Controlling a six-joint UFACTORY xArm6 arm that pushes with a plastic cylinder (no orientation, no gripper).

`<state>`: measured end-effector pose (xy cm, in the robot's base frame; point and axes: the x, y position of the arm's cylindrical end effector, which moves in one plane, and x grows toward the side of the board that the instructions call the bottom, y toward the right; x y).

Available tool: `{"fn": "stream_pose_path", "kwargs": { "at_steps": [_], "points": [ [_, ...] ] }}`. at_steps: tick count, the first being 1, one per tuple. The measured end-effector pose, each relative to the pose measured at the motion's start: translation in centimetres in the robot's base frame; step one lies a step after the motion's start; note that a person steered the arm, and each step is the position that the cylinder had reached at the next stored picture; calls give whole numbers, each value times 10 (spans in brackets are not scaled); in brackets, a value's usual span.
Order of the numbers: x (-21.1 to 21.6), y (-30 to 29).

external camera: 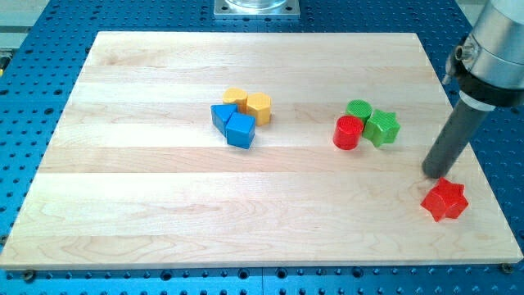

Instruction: Push the green blocks close to the red star

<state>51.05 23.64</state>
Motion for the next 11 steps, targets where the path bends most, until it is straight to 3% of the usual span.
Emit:
{"fn": "stream_pose_path", "kwargs": {
  "at_steps": [1,2,3,4,6,9,11],
  "points": [
    [30,-8],
    [10,-33],
    [22,-106],
    [6,-164],
    [-83,-145],
    [-142,-95],
    [-61,-53]
  ]
}}
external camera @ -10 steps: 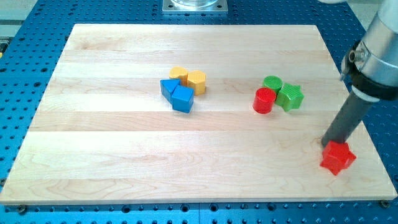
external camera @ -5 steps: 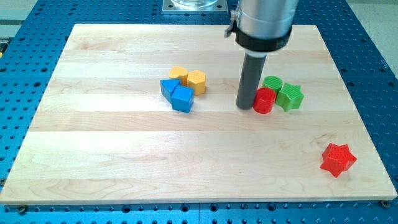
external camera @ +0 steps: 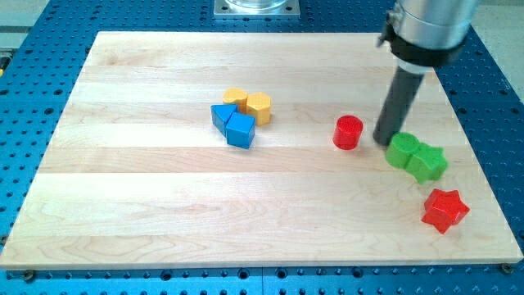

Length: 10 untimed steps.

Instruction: Push the green blocks close to the red star

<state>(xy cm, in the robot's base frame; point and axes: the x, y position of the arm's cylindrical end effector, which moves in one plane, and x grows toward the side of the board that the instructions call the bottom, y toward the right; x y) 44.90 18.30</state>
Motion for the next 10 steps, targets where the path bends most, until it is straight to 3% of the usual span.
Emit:
{"fn": "stream_pose_path", "kwargs": {
  "at_steps": [1,2,3,5,6,7,8,10],
  "points": [
    [-10,-6],
    [-2,33],
    [29,36],
    [65,-4],
    [21,14],
    [21,73],
    [56,83],
    [69,3]
  ]
}}
